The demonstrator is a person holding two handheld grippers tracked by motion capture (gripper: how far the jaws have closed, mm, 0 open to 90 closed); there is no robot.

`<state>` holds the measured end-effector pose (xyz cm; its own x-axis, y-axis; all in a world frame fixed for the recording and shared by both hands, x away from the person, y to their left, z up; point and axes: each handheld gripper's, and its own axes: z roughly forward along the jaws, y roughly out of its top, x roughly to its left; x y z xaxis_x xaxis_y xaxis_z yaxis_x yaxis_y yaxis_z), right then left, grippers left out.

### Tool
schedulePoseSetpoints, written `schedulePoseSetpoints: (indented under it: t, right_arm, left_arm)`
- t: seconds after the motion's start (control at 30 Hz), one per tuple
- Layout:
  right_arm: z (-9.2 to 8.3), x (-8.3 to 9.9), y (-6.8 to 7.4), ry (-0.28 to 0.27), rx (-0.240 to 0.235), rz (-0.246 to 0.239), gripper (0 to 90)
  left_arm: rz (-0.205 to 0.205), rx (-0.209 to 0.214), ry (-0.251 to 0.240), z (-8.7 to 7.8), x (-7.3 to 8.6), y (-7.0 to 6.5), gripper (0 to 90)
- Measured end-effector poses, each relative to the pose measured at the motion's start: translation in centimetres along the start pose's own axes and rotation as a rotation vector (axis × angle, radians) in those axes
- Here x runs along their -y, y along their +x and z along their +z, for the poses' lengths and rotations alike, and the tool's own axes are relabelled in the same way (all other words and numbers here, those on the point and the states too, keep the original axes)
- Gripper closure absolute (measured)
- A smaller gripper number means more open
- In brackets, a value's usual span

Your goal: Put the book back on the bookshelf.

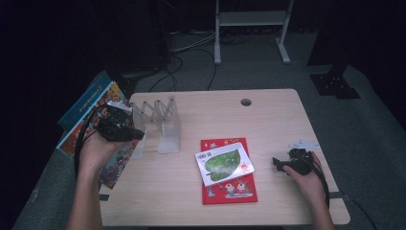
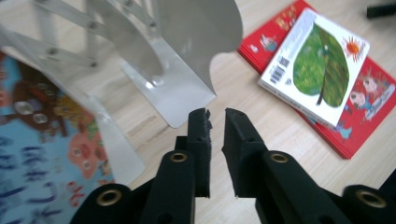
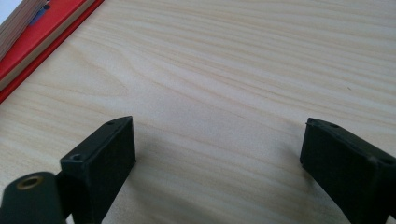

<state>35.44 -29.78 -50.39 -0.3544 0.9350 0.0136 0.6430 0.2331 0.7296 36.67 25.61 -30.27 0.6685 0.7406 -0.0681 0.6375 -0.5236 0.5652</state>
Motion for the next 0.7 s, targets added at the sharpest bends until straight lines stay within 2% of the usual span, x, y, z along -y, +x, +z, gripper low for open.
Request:
schedulePoseSetpoints:
  t: [0.23,0.4,0.47,0.57,0.7]
  right_arm:
    - [0.0,0.0,0.0,0.000,0.004,0.003,9.3]
    - [0.0,0.0,0.0,-0.001,0.004,0.003,9.4]
    - [0.0,0.0,0.0,-0.001,0.006,0.004,9.8]
    - [-0.2,0.1,0.1,-0.009,0.003,0.001,15.6]
    - [-0.5,0.1,0.3,-0.007,0.002,0.000,23.6]
  left_arm:
    - [0.076,0.057,0.064,3.3,0.2,-1.3,71.7]
    - [0.108,0.081,0.077,5.3,0.6,-1.9,66.5]
    - [0.141,0.085,0.071,6.0,0.9,-2.2,62.3]
    - [0.108,0.105,0.098,7.3,1.1,-2.6,56.5]
    - [0.099,0.098,0.104,9.1,1.7,-3.2,51.9]
